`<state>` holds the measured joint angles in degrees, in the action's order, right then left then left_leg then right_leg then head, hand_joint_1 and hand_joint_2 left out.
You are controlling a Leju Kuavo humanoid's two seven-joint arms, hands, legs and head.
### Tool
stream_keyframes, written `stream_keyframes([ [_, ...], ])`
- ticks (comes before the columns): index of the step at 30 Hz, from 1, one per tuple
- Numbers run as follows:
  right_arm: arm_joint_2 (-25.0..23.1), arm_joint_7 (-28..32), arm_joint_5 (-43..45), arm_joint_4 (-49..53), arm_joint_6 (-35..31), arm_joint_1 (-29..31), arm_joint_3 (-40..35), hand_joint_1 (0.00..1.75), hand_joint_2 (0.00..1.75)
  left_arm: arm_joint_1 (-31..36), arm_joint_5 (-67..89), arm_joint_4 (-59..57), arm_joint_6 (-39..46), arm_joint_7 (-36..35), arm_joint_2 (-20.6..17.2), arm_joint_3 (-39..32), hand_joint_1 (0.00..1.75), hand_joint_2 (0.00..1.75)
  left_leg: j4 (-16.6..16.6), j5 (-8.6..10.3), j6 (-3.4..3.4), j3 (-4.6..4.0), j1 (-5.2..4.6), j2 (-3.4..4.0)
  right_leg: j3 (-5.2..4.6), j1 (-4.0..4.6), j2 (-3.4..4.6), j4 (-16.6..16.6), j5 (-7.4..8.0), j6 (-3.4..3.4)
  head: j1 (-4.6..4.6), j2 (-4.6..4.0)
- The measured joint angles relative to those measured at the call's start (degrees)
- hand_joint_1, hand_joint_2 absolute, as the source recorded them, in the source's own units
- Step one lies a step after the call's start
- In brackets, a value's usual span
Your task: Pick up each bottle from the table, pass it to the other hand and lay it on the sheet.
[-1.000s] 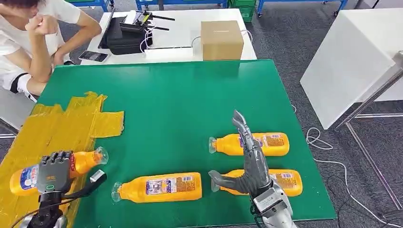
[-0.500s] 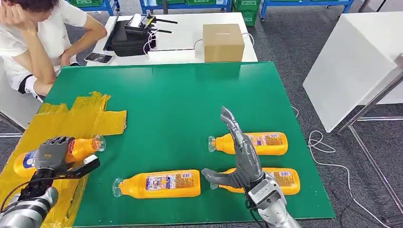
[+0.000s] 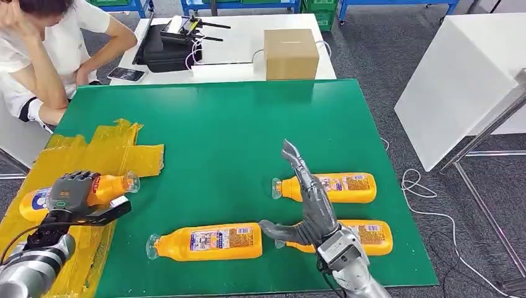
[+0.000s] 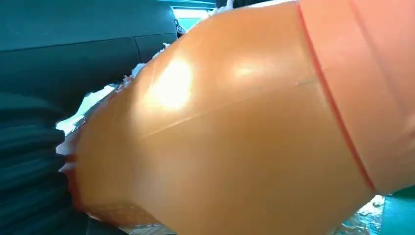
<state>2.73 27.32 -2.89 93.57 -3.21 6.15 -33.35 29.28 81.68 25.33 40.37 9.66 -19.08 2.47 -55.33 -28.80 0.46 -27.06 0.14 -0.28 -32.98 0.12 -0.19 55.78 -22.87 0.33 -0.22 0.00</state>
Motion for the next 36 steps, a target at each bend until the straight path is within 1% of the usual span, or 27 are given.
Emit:
stream_keyframes([
  [9,-0.22,0.0,0.02,-0.13,0.0,0.02,0.0,0.0,1.75,0.18,0.0,-0.42,0.02,0.0,0.0,0.02,1.75,1.75,0.0,0.0,0.0,0.0,0.01,0.02,-0.02,0.01,0.0,0.0,0.0,0.0,-0.02,0.0],
  [10,-0.24,0.0,0.02,-0.13,0.0,0.02,0.0,0.0,1.75,0.19,0.0,-0.42,0.02,0.0,0.0,0.02,0.09,1.75,0.0,0.0,0.0,0.0,0.01,0.02,-0.02,0.01,0.0,0.0,0.0,0.0,-0.02,0.0],
  [11,-0.24,0.0,0.02,-0.13,0.0,0.02,0.0,0.0,1.75,0.19,0.0,-0.42,0.02,0.0,0.0,0.02,0.0,1.75,0.0,0.0,0.0,0.0,0.01,0.02,-0.02,0.01,0.0,0.0,0.0,0.0,-0.02,0.0],
  [16,-0.24,0.0,0.02,-0.31,0.0,0.03,0.0,0.0,1.75,-1.32,-0.37,1.97,0.04,1.62,0.28,-0.24,0.0,1.75,0.0,0.0,0.0,-0.03,0.0,0.05,-0.07,0.02,0.04,0.0,0.0,0.0,0.0,0.0],
  [22,-0.24,-0.24,-0.68,-0.7,-0.24,-0.01,-0.22,0.0,1.75,-3.34,-4.37,5.88,0.04,6.54,2.84,-1.79,0.0,1.75,-0.02,0.0,0.0,-0.12,-0.03,0.06,-0.15,-0.01,0.04,0.0,0.0,0.0,-0.02,0.0],
  [26,-0.24,-0.61,-1.22,-0.96,-0.85,-0.11,-0.37,0.0,1.75,-4.23,-5.36,7.28,-0.09,8.09,4.11,-2.65,0.0,1.75,-0.03,-0.01,0.01,-0.18,-0.04,0.1,-0.25,-0.01,0.07,-0.02,0.0,0.0,0.0,0.0],
  [27,-0.26,-1.01,-1.97,-1.12,-1.31,-0.14,-0.42,0.0,1.75,-4.2,-10.4,7.48,-1.88,12.8,5.55,-3.78,0.0,1.75,-0.03,-0.01,0.01,-0.23,-0.04,0.06,-0.26,-0.03,0.07,-0.02,0.0,0.0,-0.02,0.0],
  [28,-0.37,-1.38,-2.46,-1.29,-1.64,-0.13,-0.42,0.0,1.75,-4.23,-16.4,7.43,-3.14,16.85,6.09,-4.8,0.0,1.75,-0.04,-0.01,0.01,-0.25,-0.05,0.07,-0.3,-0.03,0.07,-0.02,0.0,0.0,-0.02,0.0],
  [29,-0.48,-1.55,-2.77,-1.51,-1.94,-0.16,-0.42,0.0,1.75,-4.27,-21.87,7.41,-4.04,19.66,7.01,-5.61,0.0,1.75,-0.03,-0.01,0.01,-0.27,-0.04,0.06,-0.31,-0.03,0.07,-0.02,0.0,0.01,0.0,0.0],
  [31,-0.68,-1.6,-3.1,-1.83,-1.99,-0.15,-0.44,0.0,1.75,-4.33,-26.76,7.48,-5.07,20.83,8.18,-5.92,0.0,1.75,-0.03,-0.01,0.01,-0.29,-0.04,0.08,-0.31,-0.03,0.07,-0.02,0.01,0.01,-0.02,0.0],
  [36,-0.94,-1.62,-3.41,-2.27,-1.99,-0.16,-0.42,0.0,1.75,-4.39,-28.76,7.52,-4.87,20.11,9.18,-5.86,0.0,1.75,-0.03,-0.02,0.02,-0.29,-0.03,0.09,-0.34,-0.02,0.11,-0.02,0.01,0.01,0.0,0.0],
])
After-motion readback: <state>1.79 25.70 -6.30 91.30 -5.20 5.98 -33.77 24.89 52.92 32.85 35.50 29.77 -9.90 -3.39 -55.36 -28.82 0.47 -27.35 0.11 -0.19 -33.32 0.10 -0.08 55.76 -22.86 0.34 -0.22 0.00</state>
